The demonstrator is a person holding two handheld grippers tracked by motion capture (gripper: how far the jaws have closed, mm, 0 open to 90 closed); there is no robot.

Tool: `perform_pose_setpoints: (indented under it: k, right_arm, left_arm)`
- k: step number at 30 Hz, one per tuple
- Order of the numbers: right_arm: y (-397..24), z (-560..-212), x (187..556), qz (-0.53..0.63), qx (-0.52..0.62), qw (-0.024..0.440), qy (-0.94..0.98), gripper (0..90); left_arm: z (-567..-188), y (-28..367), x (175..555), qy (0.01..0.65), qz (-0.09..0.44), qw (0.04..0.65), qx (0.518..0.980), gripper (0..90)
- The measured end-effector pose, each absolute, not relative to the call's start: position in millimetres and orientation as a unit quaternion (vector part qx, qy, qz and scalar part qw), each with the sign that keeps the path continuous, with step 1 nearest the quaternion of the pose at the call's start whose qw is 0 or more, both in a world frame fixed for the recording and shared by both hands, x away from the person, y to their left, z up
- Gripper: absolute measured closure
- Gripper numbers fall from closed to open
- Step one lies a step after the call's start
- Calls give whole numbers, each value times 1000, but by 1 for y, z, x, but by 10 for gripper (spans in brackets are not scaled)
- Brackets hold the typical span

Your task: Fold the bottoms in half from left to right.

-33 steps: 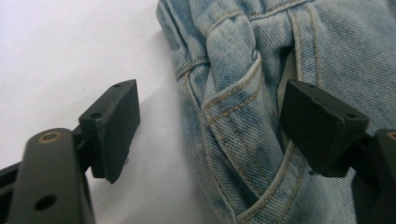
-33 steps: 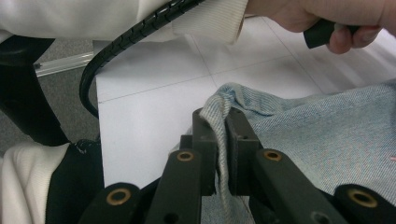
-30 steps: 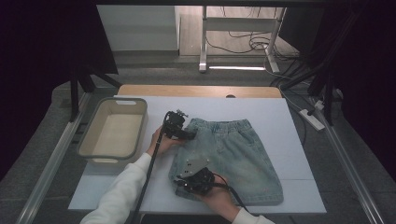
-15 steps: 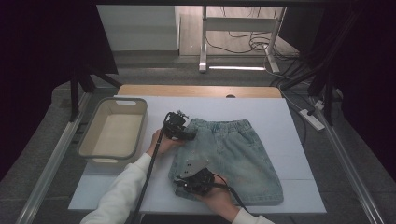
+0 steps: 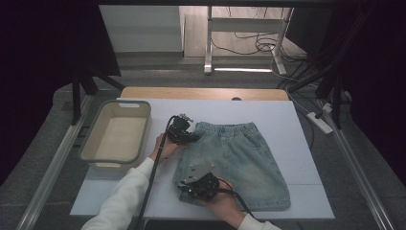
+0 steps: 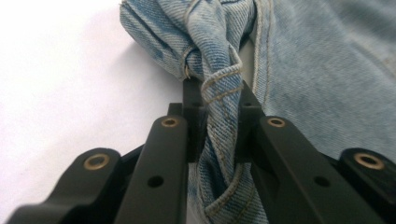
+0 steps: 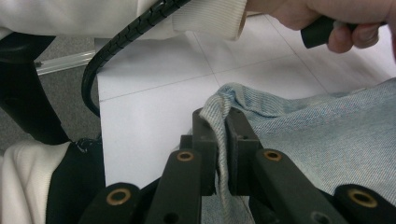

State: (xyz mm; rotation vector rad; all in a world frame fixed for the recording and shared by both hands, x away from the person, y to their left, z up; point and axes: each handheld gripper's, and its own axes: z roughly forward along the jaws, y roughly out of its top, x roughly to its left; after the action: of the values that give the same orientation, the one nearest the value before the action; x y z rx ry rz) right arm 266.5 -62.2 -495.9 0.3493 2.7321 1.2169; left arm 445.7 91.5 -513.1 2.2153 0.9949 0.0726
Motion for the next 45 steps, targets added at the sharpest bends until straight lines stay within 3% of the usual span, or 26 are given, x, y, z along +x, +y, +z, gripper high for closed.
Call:
perform_pose_setpoints:
  k: [10, 45]
  right_arm:
    - [-60, -491, 261, 417, 107, 71, 900, 838]
    - [-52, -468, 257, 472, 98, 83, 872, 839]
  left_arm:
    - [-487, 98, 438, 376, 39, 391, 839, 803]
    - [-457, 125, 436, 374, 40, 426, 823, 808]
